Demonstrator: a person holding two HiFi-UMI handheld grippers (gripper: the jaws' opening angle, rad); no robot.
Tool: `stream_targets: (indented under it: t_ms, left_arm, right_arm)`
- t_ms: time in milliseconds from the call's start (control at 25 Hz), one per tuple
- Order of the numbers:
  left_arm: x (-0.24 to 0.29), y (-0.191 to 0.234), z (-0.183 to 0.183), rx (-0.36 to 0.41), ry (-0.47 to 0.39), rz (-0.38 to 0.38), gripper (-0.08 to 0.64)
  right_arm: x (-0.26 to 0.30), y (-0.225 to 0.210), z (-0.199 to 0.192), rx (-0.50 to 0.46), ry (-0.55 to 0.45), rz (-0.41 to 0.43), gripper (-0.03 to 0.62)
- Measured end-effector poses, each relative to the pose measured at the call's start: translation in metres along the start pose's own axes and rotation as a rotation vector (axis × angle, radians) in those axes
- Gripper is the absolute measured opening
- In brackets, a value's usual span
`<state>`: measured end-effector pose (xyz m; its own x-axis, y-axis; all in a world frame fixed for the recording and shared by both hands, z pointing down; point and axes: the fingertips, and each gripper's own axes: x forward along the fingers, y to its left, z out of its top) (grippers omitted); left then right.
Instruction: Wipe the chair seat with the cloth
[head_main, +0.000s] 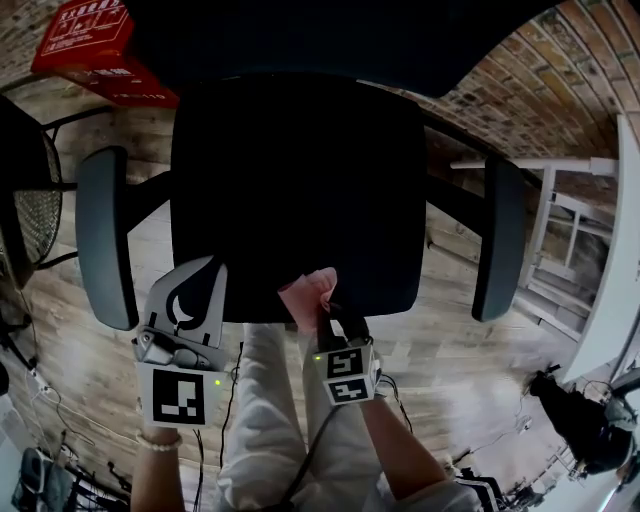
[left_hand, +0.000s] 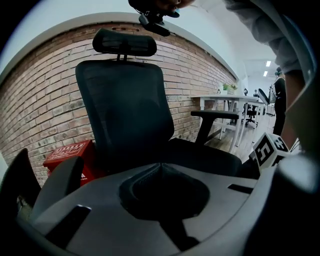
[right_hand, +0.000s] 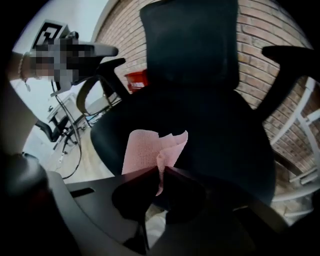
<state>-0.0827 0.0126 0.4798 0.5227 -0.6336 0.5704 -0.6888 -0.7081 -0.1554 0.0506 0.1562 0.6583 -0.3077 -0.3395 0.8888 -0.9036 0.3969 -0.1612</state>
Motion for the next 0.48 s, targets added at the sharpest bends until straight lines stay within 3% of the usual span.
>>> stream_targets:
  t_ms: [320, 480]
  left_arm:
    - [-0.025, 0.018, -0.013, -0.039, 0.024, 0.055, 0.018]
    - [-0.035, 0.023, -0.020, -0.129, 0.021, 0.091, 0.018]
  right_arm:
    - [0.031, 0.096, 0.031, -0.122, -0.036, 0.201, 0.049]
    - [0.043, 0.134, 0.047, -0.199, -0.063, 0.277, 0.049]
